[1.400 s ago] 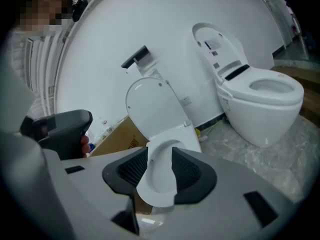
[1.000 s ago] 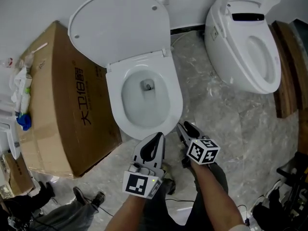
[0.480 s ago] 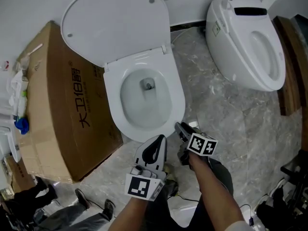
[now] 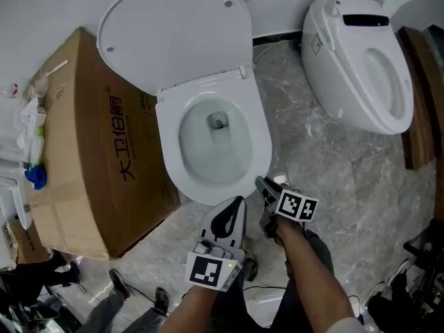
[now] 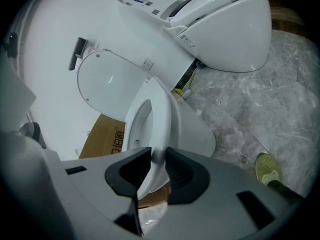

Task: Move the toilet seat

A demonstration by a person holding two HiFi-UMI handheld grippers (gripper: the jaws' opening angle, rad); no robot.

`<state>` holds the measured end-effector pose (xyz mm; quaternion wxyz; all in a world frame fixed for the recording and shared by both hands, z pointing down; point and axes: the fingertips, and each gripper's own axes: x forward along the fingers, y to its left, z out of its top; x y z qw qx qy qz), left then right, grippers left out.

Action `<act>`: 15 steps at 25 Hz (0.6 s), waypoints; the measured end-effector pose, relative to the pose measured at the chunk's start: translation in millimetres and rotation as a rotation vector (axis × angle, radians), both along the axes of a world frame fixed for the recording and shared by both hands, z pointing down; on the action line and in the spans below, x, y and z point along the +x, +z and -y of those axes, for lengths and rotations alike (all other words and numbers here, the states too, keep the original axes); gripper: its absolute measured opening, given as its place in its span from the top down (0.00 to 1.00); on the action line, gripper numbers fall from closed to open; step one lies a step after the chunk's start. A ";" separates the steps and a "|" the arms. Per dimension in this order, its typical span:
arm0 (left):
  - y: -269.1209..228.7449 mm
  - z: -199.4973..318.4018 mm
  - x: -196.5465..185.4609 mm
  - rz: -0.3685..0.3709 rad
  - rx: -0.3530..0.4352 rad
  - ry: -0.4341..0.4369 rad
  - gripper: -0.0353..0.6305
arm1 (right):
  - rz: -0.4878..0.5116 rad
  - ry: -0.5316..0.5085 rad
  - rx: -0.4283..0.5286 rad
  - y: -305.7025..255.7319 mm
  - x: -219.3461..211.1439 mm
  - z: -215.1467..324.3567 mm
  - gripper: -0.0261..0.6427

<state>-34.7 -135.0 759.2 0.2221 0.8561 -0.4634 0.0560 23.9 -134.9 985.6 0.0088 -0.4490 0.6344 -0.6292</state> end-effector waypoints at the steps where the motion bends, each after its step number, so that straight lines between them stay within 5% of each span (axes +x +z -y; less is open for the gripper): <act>1: -5.1 -0.2 -0.3 -0.002 0.000 -0.001 0.94 | 0.003 -0.005 0.001 -5.7 -0.2 0.0 0.82; 15: -107.1 -0.5 -9.7 -0.014 0.044 -0.001 0.94 | 0.051 -0.004 0.032 -111.2 -2.7 15.5 0.82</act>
